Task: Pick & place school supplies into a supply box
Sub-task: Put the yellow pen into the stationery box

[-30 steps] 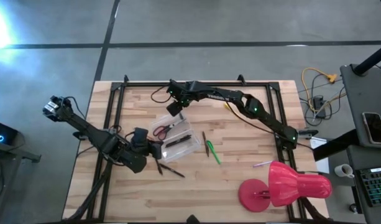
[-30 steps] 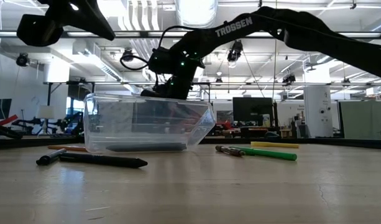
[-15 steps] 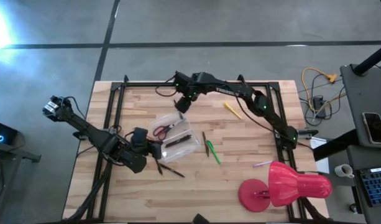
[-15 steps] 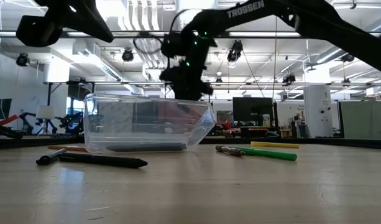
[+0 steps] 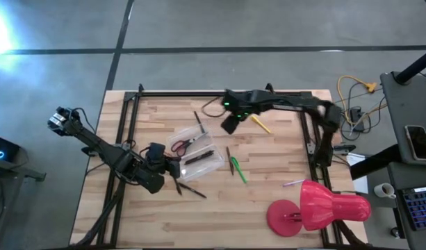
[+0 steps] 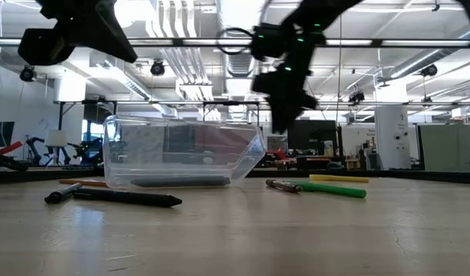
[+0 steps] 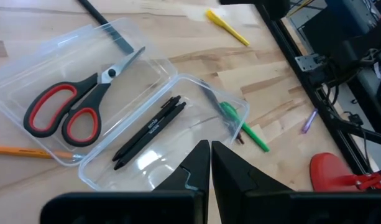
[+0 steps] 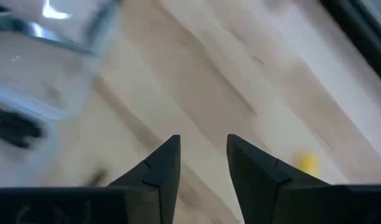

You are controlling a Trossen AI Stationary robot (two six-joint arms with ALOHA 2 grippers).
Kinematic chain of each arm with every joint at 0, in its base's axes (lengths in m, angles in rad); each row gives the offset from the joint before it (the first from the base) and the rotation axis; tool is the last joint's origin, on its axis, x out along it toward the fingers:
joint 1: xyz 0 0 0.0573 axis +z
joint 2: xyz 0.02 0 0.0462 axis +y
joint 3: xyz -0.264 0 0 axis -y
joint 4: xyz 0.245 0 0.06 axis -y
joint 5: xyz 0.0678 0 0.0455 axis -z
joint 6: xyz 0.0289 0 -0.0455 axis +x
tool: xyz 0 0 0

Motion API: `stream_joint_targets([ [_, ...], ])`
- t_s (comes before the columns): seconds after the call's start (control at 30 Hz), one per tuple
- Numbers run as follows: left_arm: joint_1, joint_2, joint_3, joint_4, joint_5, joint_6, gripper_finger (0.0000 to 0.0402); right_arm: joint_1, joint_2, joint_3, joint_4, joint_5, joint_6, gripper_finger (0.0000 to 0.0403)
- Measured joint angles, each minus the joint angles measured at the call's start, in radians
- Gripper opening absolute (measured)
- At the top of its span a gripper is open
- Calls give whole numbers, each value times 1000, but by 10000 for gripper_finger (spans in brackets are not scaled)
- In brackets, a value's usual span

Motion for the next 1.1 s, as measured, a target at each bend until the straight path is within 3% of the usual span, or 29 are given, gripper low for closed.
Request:
stream_joint_targets([
  [0.2, 0, 0, -6, 6, 0, -2, 0, -32, -158, -266, 51, 46, 87, 129],
  [0.37, 0, 0, -4, 12, 0, -2, 0, -39, -174, -372, 46, 90, 90, 153],
  [0.6, 0, -1, 2, 33, 3, -3, 0, -84, -135, -392, 40, 173, 83, 202],
  [0.87, 0, -1, 2, 46, 3, -1, 0, -189, -83, -363, 39, -1, -44, 214],
  [1.03, 0, -1, 2, 60, 3, 0, 0, -194, -36, -370, 42, 97, -36, 214],
  [1.1, 0, -1, 2, 60, 3, 0, 0, -196, -16, -369, 50, 74, -69, 213],
])
